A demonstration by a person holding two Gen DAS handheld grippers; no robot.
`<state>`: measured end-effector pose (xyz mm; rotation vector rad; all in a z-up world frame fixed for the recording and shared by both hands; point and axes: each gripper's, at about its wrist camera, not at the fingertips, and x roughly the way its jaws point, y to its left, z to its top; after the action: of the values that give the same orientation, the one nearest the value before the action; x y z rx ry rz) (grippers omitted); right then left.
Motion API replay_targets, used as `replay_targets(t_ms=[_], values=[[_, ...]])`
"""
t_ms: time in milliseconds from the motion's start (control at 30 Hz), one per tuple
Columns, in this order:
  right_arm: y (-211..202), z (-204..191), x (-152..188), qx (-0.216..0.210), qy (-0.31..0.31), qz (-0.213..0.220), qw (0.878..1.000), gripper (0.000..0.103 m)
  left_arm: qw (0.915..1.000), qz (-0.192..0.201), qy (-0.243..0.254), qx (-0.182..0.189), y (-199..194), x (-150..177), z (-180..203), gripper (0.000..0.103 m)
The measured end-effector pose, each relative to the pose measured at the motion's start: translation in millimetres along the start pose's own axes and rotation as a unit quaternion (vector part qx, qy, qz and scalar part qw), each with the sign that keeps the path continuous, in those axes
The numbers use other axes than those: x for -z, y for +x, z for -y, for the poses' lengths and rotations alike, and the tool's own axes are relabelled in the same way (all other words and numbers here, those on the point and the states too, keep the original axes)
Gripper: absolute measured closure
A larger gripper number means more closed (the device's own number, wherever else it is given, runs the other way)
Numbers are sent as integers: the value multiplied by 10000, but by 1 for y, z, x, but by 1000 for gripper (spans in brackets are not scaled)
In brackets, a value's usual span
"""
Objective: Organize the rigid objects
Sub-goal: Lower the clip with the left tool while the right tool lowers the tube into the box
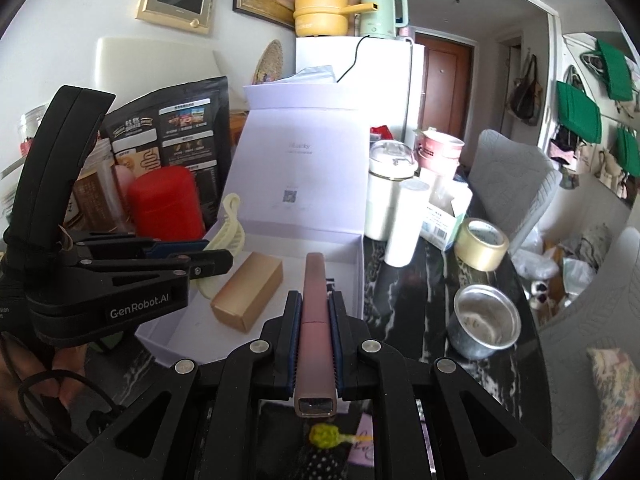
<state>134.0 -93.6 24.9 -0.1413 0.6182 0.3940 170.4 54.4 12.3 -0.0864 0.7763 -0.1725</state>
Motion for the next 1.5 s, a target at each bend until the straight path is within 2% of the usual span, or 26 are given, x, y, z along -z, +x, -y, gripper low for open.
replay_targets(t_ms=[167,267,333,733,1167,1367,1500], values=[[20,6,-9,-33,37,-31,10000,90,9999,-106,22,-60,18,-10,-10,84],[32,7,-12,-42,50,-55,10000,90,9996,-235,-153,60,31,-12,-19,83],[42,9,-14,-44,100,-87,9999,90,9994,-288,-159,-40,38,-13,-21,84],[100,21,-12,43,308,-474,9984,90,9978,-654,-117,-35,75,-3,-31,84],[126,18,2,49,172,-791,9967,90,9963,-849,32,-152,90,5,-29,83],[140,13,11,65,96,-1224,9924,90,9956,-892,181,-229,91,5,-25,83],[145,11,15,82,20,-1302,9914,90,9954,-907,155,-264,94,4,-23,83]])
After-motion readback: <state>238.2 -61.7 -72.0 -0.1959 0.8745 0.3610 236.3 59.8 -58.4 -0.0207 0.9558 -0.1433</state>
